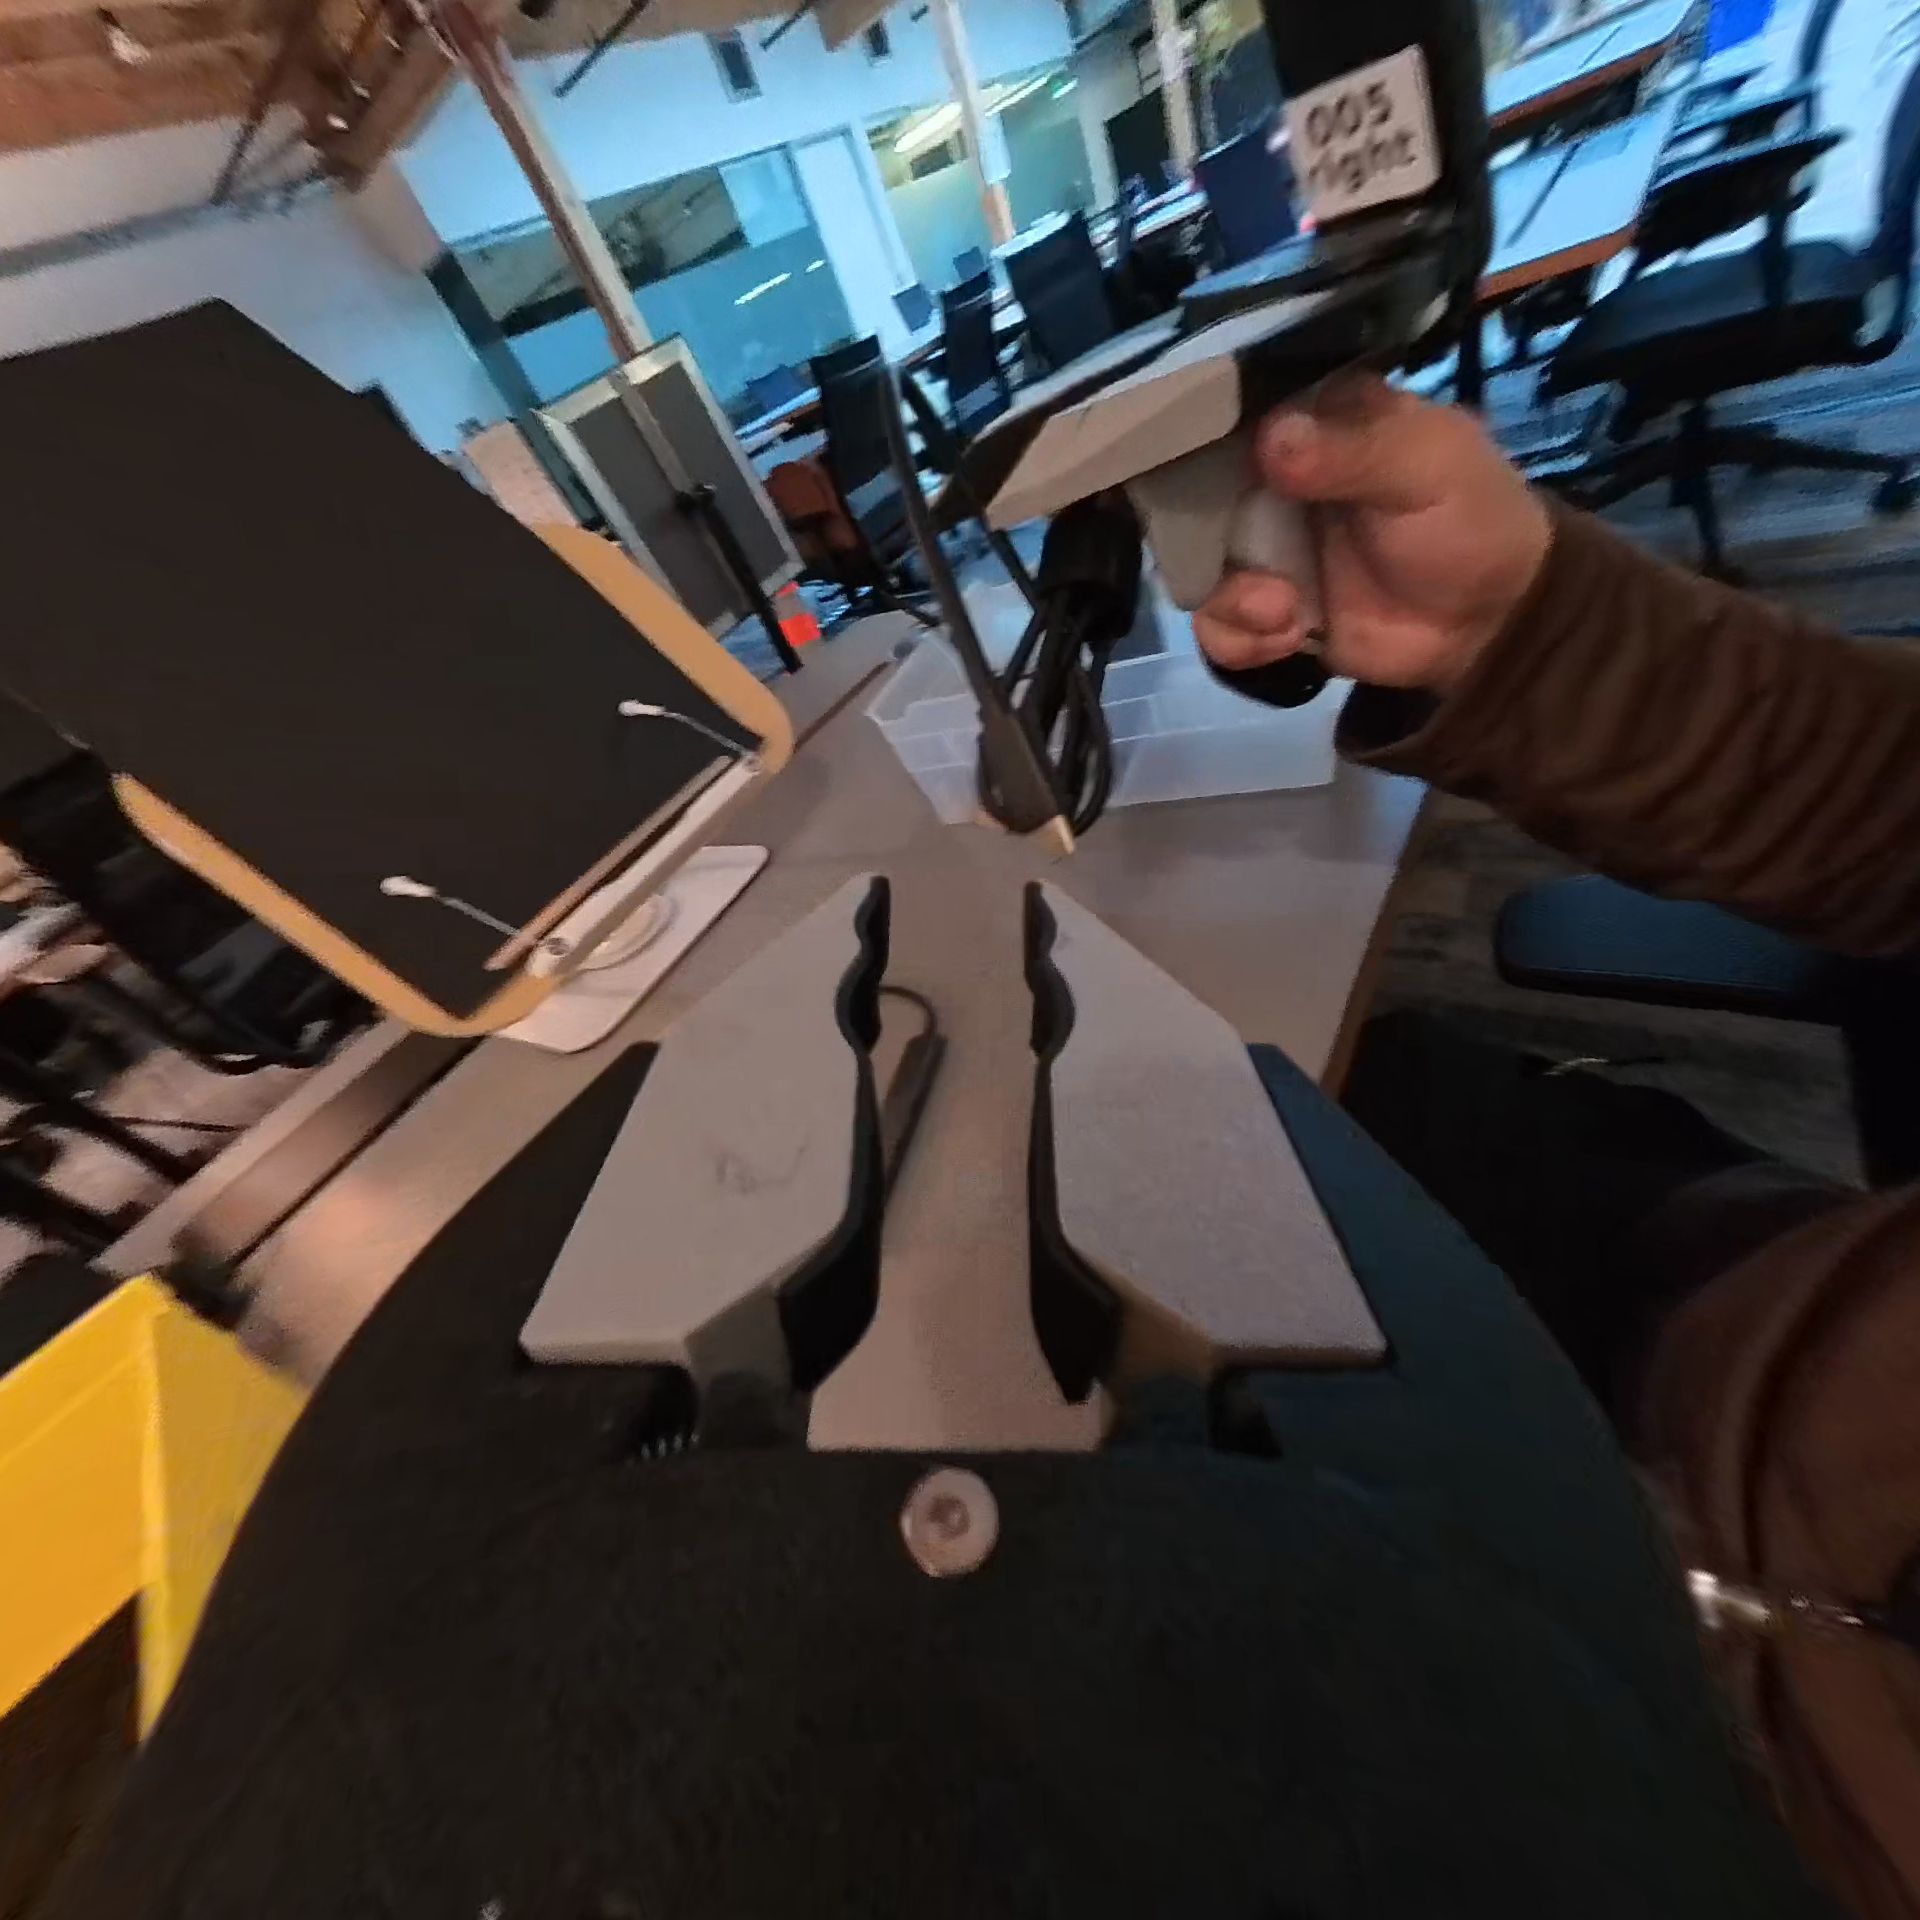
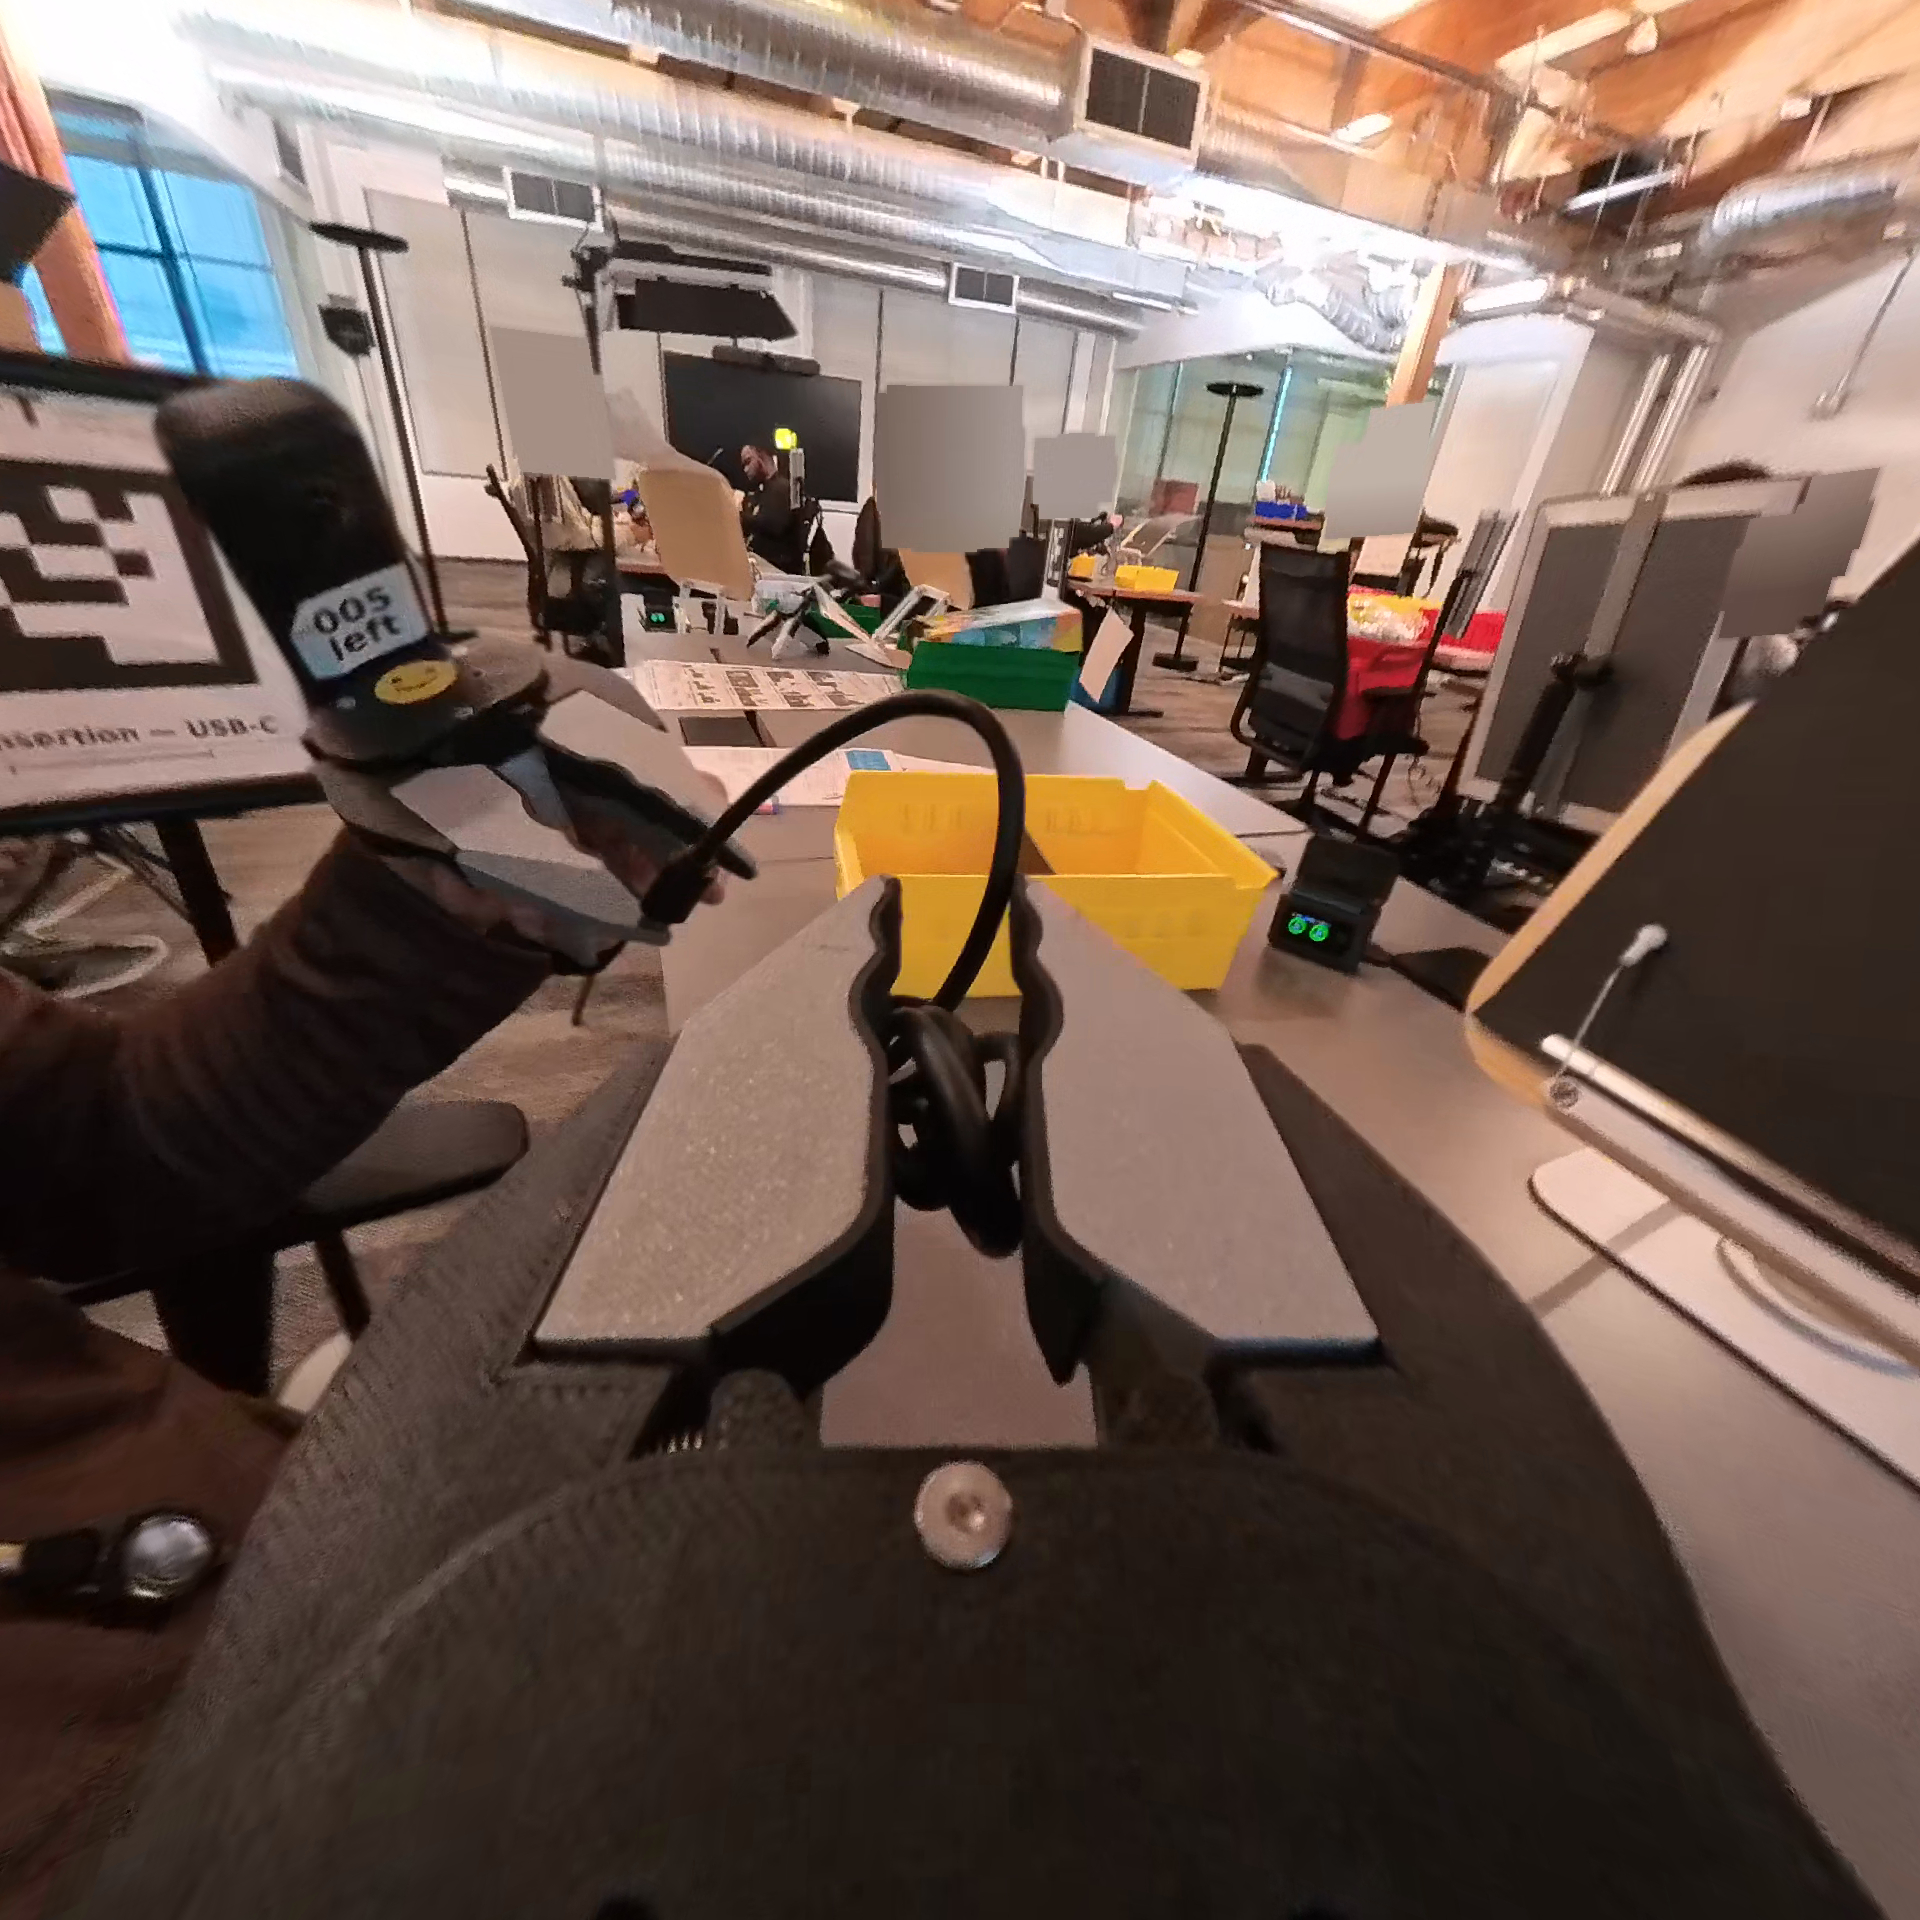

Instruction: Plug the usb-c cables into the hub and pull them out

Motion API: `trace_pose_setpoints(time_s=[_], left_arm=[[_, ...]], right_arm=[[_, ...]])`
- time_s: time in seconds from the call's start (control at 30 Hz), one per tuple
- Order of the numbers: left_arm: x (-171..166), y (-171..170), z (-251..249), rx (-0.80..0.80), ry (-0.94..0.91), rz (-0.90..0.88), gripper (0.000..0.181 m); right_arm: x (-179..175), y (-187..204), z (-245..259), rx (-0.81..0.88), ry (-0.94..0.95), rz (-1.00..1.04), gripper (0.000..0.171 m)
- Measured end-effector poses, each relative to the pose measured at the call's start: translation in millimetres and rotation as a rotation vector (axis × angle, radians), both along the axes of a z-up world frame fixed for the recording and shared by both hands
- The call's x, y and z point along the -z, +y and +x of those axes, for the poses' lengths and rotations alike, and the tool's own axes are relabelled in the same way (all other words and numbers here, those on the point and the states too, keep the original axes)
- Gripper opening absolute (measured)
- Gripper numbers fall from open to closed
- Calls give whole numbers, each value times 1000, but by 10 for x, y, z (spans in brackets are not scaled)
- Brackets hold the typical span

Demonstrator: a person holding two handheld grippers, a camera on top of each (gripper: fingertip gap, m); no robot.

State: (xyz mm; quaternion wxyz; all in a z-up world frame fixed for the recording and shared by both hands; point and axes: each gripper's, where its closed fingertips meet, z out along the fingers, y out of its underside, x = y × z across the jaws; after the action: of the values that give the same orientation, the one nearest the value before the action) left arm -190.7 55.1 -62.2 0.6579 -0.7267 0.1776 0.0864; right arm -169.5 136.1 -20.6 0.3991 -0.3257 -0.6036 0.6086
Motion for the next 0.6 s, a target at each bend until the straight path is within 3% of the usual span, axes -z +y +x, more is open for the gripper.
trace_pose_setpoints(time_s=[0.1,0.47,0.6], left_arm=[[-7,17,177,106,-102,-9,27],[36,94,347,168,-160,-32,34],[58,137,242,111,-148,-31,34]], right_arm=[[-17,0,-3,55,46,76,18],[-38,42,-12,238,134,285,18],[-3,-227,77,100,169,332,17]])
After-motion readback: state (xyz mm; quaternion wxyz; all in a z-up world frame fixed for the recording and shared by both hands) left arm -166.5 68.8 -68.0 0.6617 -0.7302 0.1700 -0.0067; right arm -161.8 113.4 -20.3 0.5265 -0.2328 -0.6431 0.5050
